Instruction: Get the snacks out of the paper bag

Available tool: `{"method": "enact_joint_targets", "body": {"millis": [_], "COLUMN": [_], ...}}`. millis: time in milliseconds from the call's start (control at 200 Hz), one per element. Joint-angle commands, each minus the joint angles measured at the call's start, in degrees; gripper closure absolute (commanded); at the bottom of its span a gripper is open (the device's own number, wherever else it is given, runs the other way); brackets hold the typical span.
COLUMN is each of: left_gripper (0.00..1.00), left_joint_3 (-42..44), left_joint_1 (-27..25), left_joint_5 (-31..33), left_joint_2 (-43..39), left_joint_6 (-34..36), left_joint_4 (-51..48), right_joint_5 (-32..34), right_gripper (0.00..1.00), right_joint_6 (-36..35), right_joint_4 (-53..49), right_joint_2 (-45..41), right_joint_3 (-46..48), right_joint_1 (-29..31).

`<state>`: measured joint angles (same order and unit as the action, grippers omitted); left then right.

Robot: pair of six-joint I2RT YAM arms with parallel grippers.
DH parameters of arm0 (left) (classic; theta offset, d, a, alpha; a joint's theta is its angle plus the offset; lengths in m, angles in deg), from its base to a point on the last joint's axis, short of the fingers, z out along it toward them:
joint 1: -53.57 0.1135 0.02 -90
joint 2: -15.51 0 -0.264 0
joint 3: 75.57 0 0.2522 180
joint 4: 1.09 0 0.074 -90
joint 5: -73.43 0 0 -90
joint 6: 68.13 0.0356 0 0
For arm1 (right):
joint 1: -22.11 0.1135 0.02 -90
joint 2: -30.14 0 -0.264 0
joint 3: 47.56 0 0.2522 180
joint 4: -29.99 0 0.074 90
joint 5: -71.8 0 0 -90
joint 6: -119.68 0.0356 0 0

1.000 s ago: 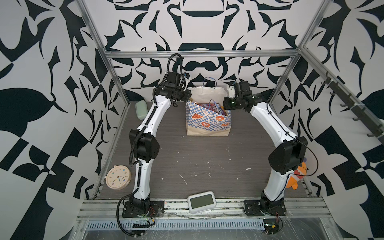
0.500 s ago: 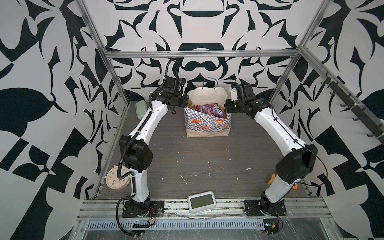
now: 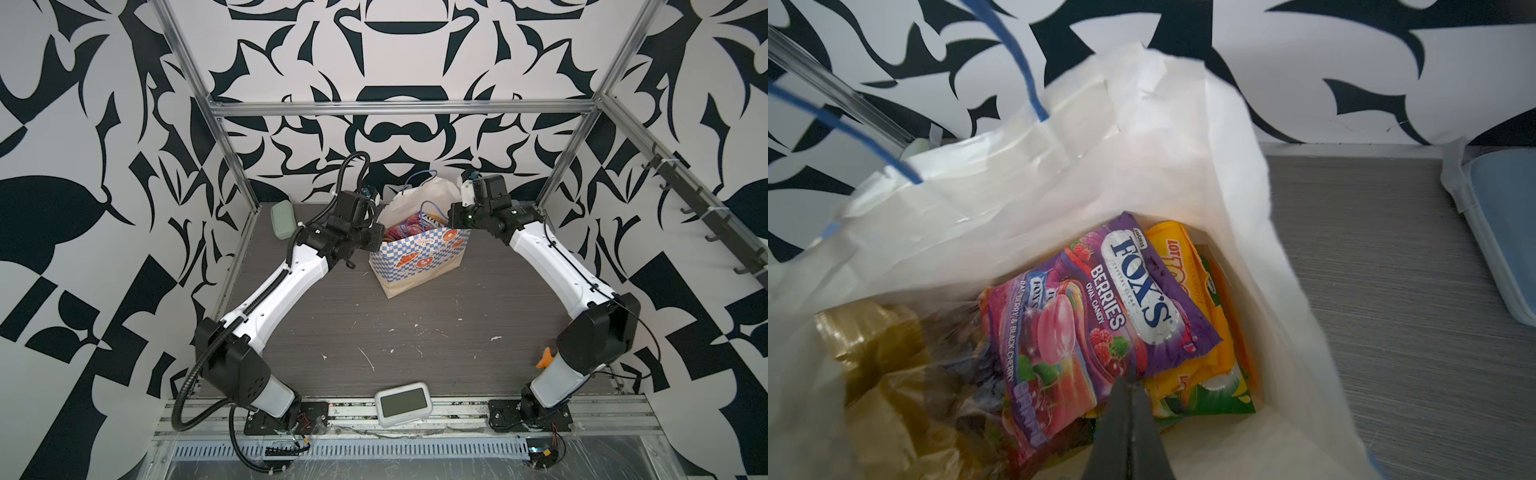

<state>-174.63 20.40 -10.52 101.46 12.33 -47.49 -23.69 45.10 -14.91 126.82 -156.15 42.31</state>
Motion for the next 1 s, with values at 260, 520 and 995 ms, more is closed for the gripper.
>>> {"method": "enact_joint_targets", "body": {"millis": [260, 520, 995], "left_gripper": [1.0, 1.0, 1.0], "left_joint_3": [1.4, 2.9, 15.1], "left_joint_1": [-1.5, -1.5, -12.7], "left_joint_5": [2.0, 1.0, 1.9], "left_joint_2": [-4.5, -4.3, -9.0], "left_joint_6": [0.9, 2.2, 1.8], "left_joint_4": [7.8, 10.9, 18.0], "right_joint_5": [-21.1, -23.7, -14.3], "right_gripper": [1.0, 1.0, 0.97], "right_joint_6": [-11.7, -19.0, -18.9], "right_joint_4": [1.4, -7.8, -16.6], "right_joint_2": [-4.6, -5.4, -13.3], "right_joint_3": [1.5, 5.4, 15.2], "right_joint_1": [3.9, 7.1, 8.0]}}
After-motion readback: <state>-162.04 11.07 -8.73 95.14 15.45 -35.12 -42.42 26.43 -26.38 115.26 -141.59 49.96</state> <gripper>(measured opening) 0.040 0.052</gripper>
